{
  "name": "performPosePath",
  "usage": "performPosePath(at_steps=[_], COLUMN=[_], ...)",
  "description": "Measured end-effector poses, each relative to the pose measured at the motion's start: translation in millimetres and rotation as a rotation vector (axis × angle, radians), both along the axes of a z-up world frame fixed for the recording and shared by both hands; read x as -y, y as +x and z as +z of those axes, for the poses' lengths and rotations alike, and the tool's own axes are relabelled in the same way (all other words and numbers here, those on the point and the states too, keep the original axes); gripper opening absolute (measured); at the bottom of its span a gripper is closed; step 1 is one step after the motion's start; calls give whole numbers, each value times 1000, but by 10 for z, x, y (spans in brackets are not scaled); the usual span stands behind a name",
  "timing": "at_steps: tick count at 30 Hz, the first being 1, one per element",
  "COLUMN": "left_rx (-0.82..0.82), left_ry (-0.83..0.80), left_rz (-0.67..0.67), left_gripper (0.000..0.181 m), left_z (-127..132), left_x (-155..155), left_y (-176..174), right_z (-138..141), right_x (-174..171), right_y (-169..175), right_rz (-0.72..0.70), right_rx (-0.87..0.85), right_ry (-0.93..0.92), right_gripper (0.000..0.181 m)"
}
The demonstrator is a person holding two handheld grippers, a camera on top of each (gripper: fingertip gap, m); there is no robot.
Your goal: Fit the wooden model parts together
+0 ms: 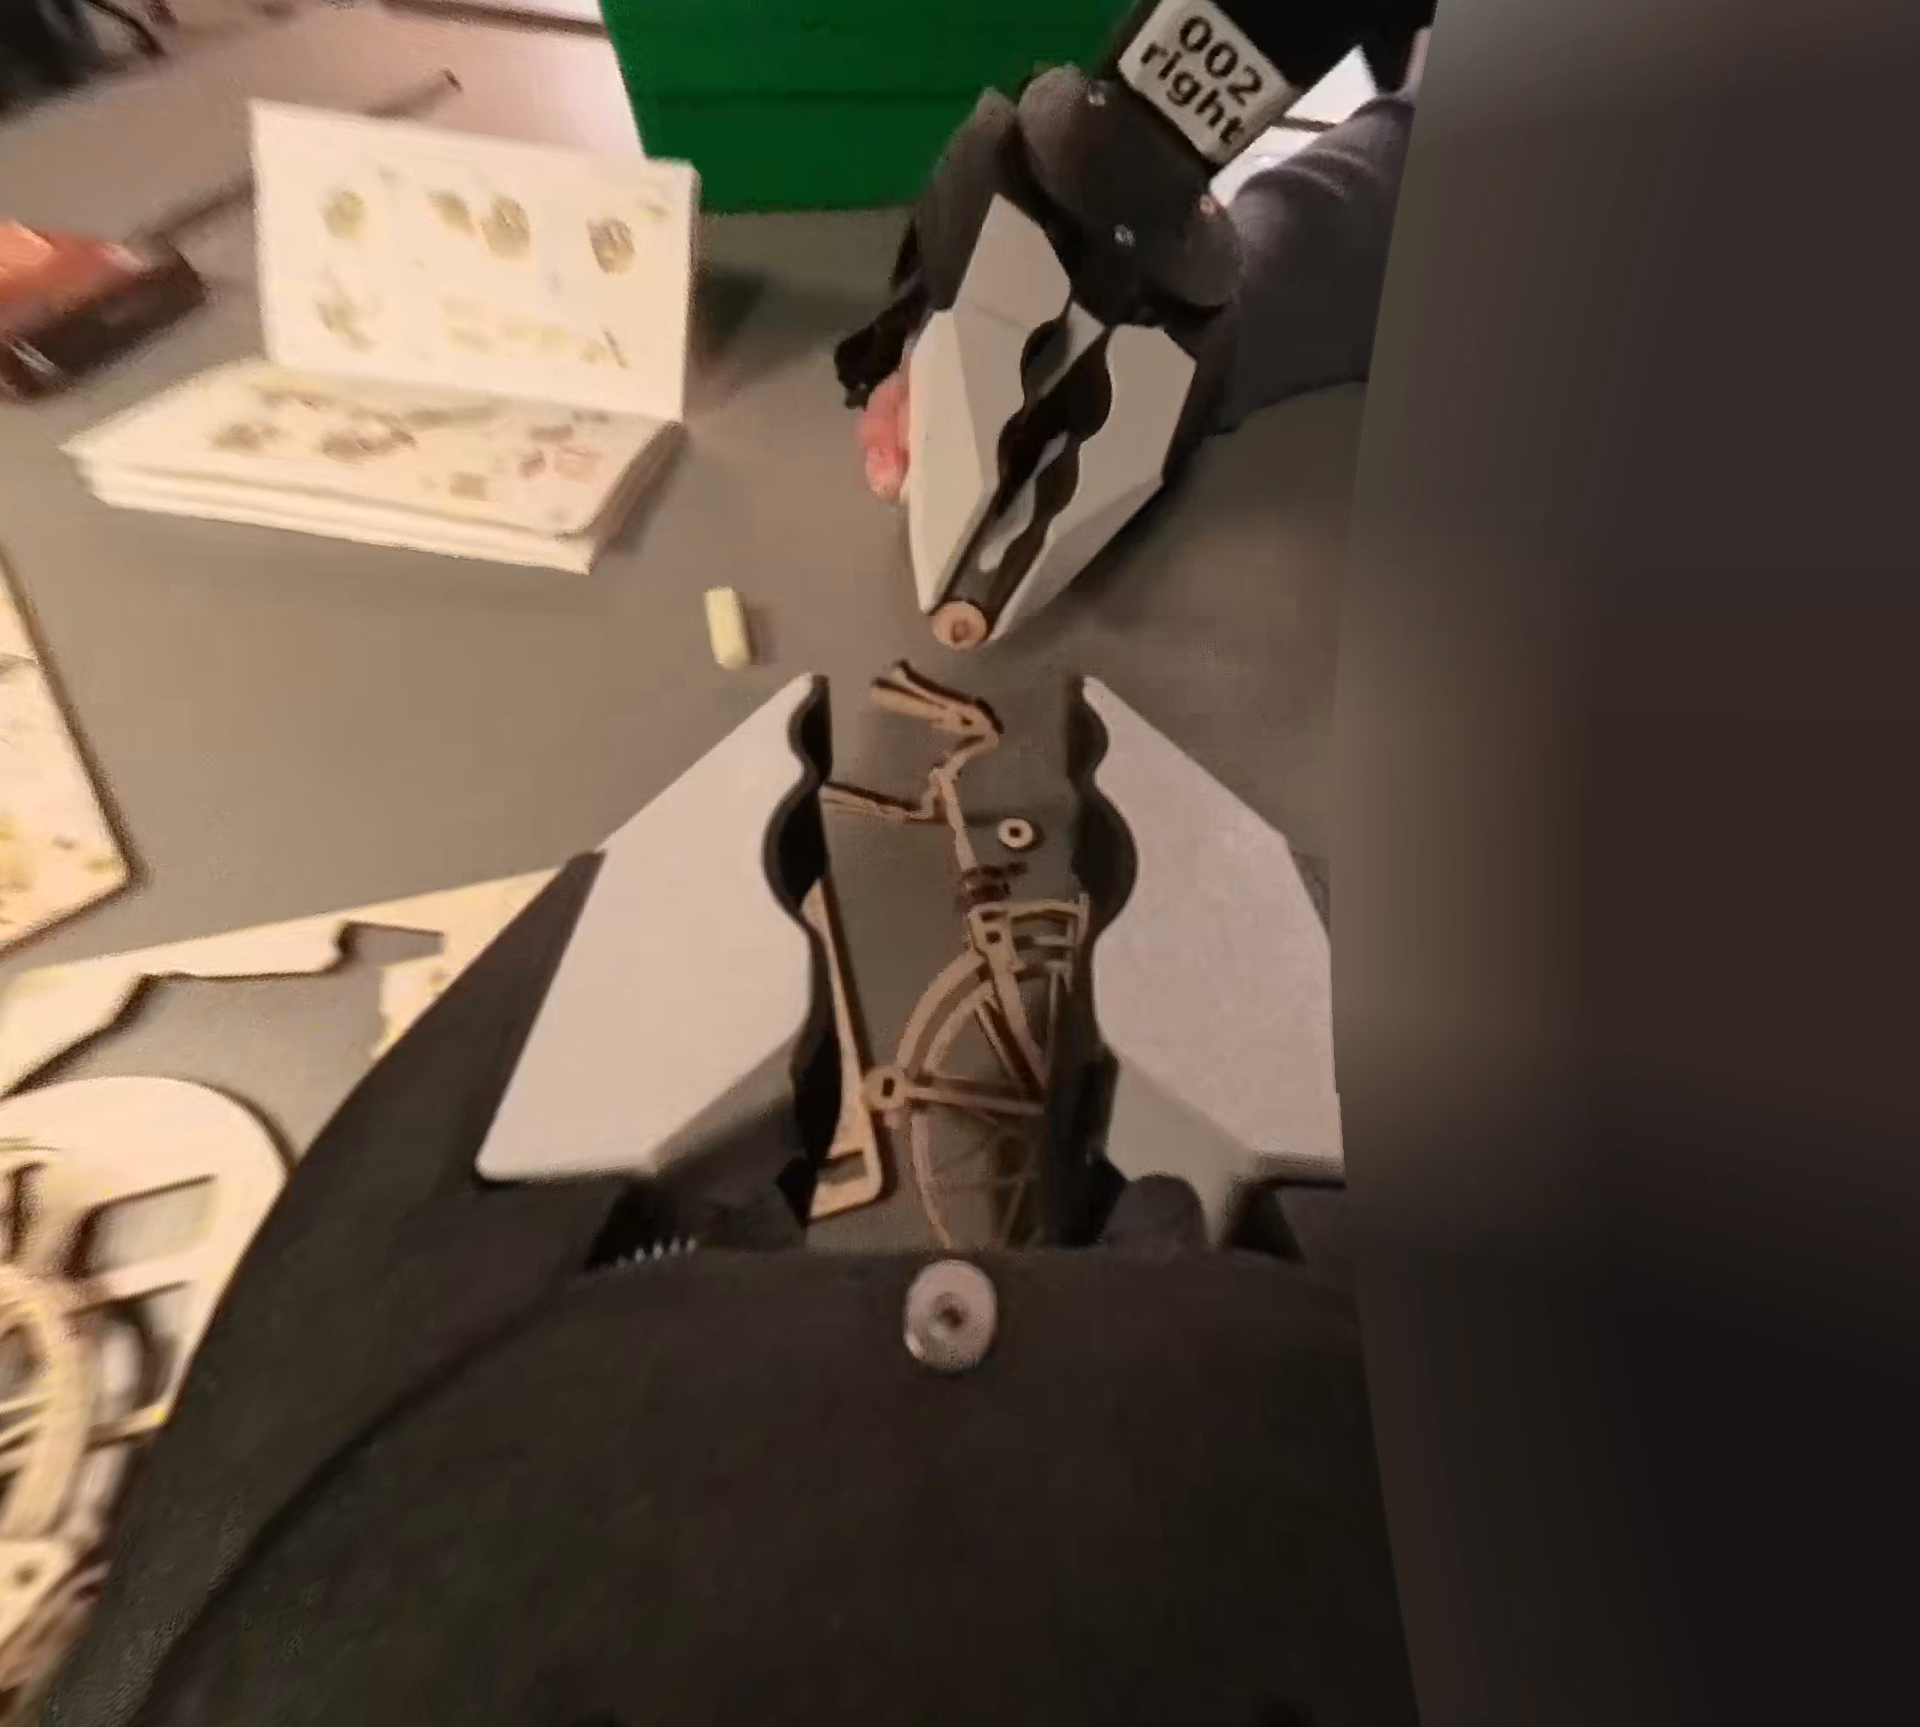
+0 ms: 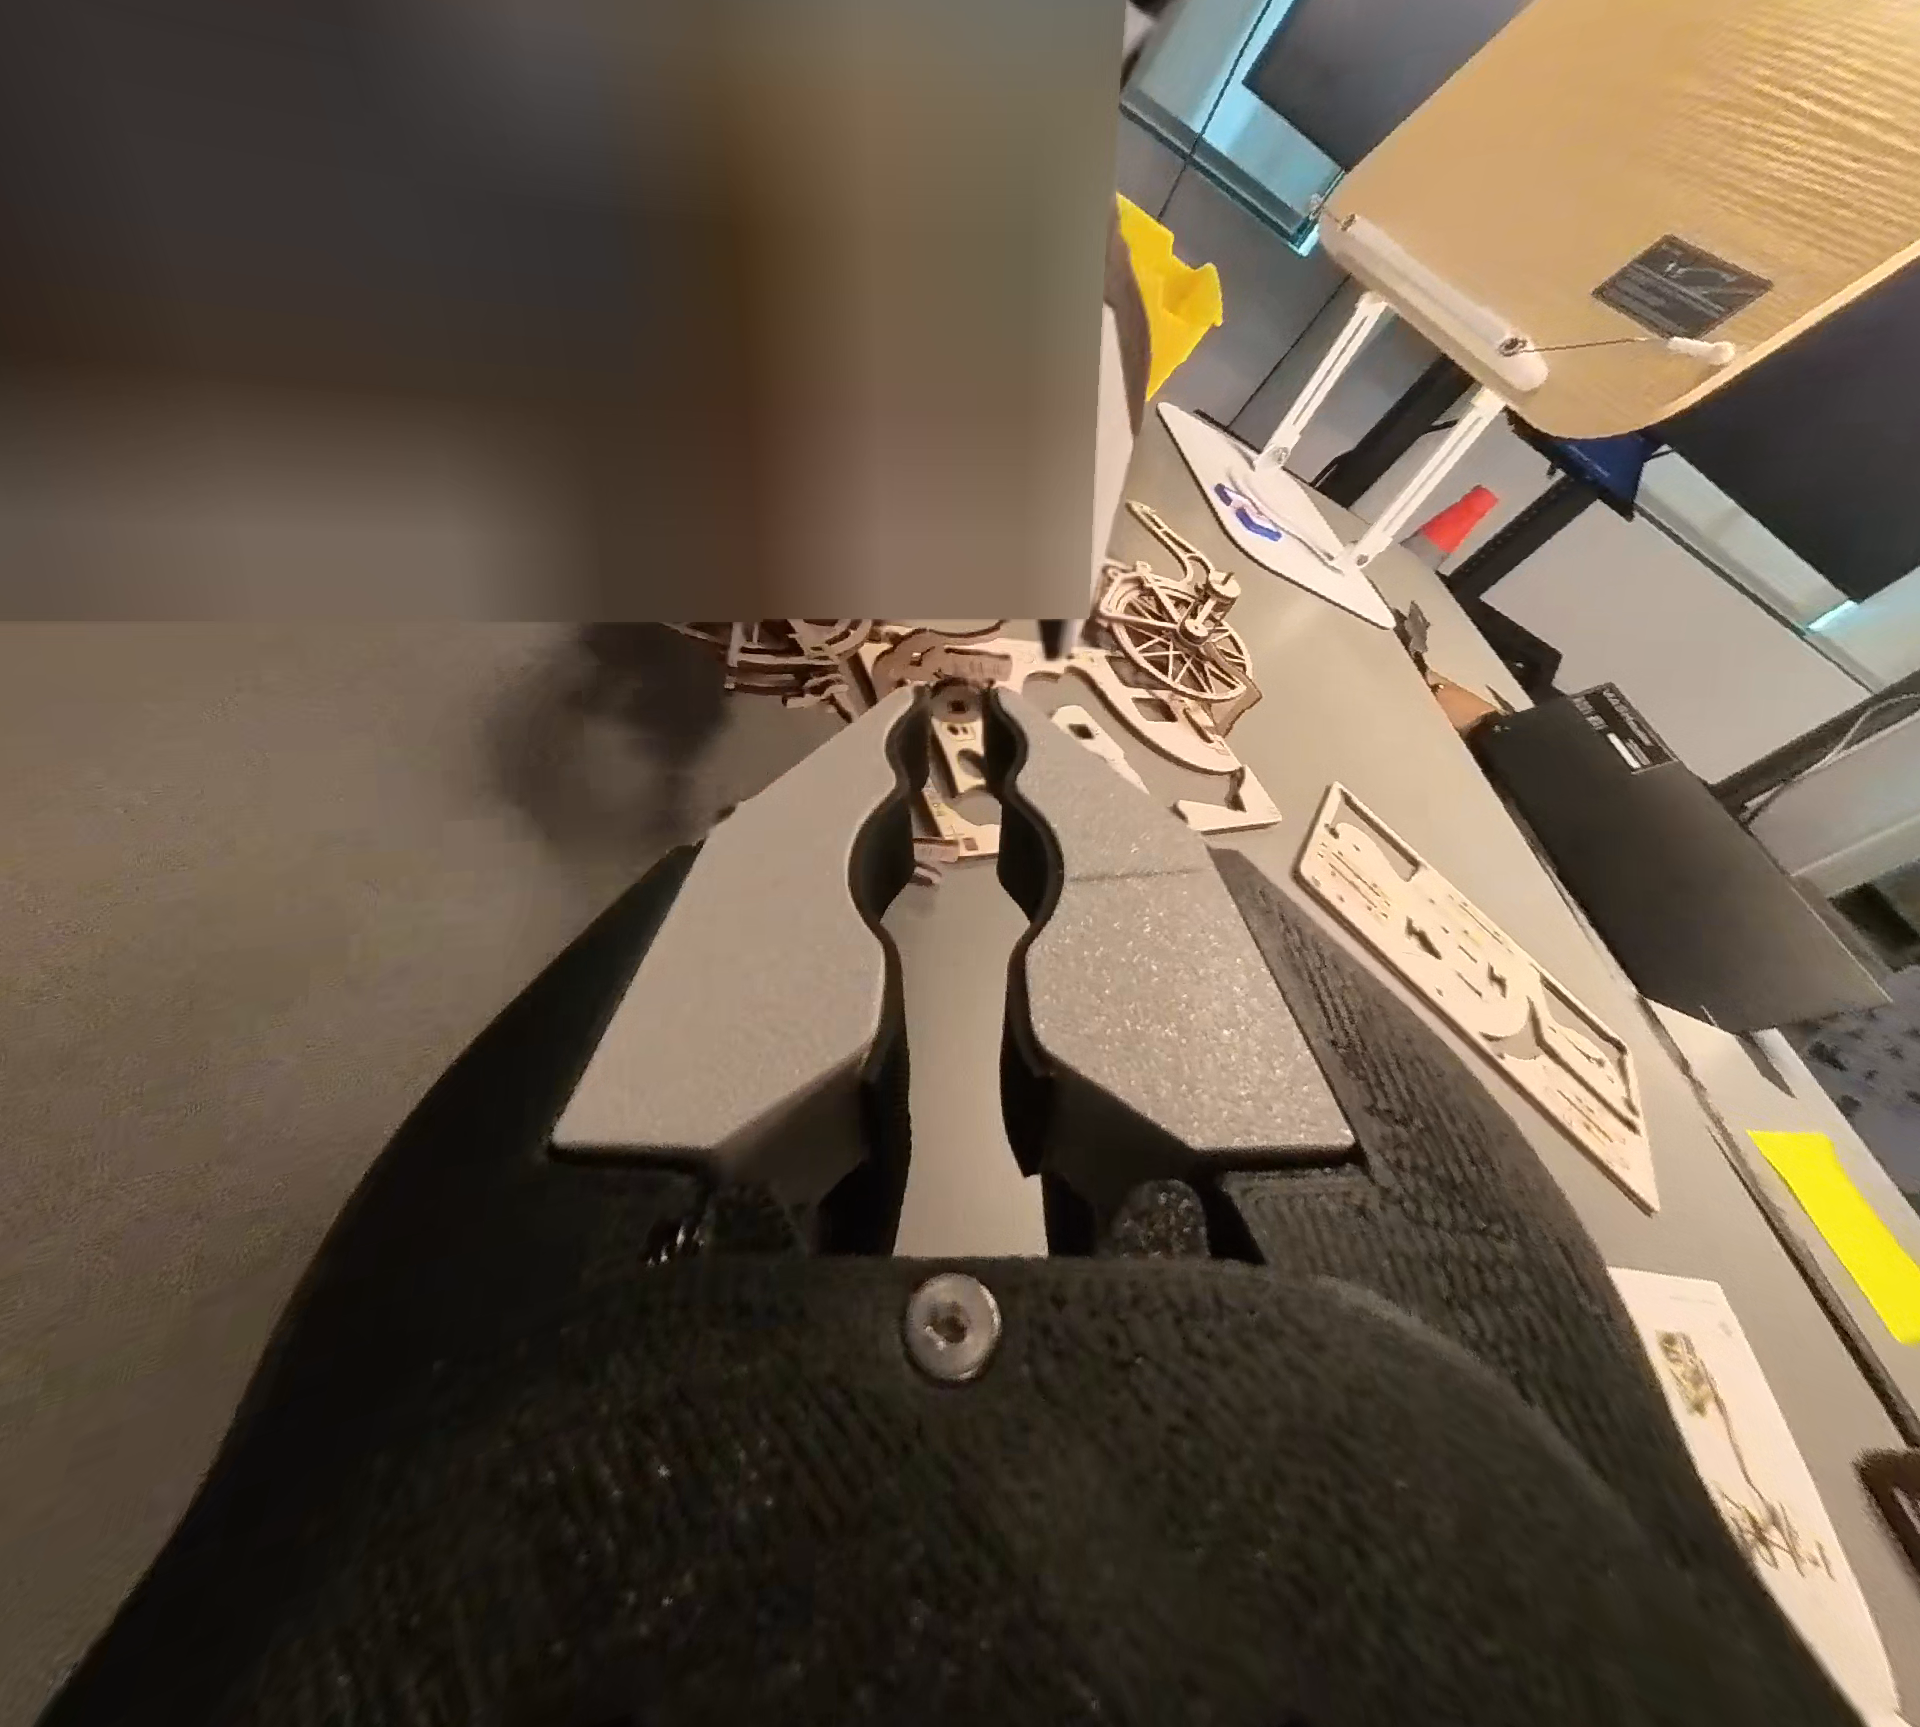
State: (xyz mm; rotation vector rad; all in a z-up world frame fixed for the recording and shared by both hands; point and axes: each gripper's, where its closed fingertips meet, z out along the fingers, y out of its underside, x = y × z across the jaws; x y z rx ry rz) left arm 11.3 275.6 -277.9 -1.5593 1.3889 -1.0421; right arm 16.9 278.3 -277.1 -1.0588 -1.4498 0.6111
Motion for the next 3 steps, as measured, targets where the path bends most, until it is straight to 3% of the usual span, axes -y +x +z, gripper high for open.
performPosePath(at_steps=[3], left_rx=[6], left_ry=[-125], left_rz=[-36], left_gripper=[36], left_z=[-64], left_x=[38], left_y=[-12], right_z=[-31], right_x=[18], right_y=[-14], right_rz=[9], right_rx=[21], right_ry=[5], right_gripper=[6])
